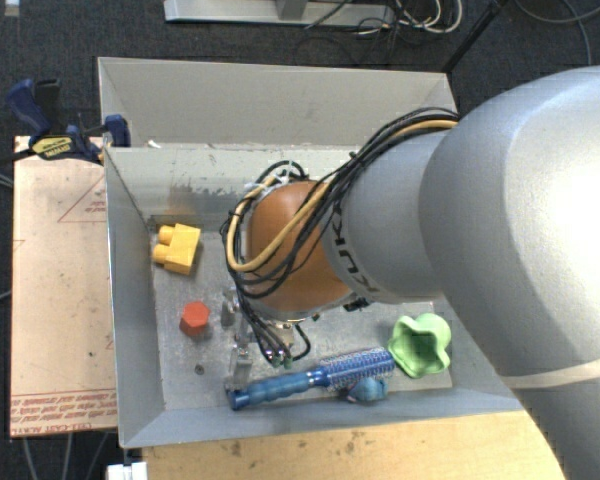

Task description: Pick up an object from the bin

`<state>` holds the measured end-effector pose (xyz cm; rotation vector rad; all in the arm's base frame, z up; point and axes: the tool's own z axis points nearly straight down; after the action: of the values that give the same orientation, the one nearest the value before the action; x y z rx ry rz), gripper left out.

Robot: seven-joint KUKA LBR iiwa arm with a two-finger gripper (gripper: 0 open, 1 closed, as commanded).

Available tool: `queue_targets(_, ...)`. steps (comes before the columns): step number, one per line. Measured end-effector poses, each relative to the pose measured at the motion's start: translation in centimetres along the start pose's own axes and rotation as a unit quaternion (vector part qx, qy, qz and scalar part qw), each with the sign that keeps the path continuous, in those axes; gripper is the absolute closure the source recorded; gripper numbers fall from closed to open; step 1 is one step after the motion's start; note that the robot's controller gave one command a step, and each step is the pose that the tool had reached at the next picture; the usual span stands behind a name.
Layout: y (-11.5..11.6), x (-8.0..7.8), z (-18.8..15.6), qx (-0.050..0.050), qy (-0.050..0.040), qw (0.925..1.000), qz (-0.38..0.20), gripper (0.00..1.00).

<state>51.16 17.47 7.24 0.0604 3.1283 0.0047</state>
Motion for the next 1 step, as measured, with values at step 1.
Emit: queue_targets(1, -4.80, 2.05, -0.95, -0.003, -0.0070, 0.9870, -0.161, 0.00)
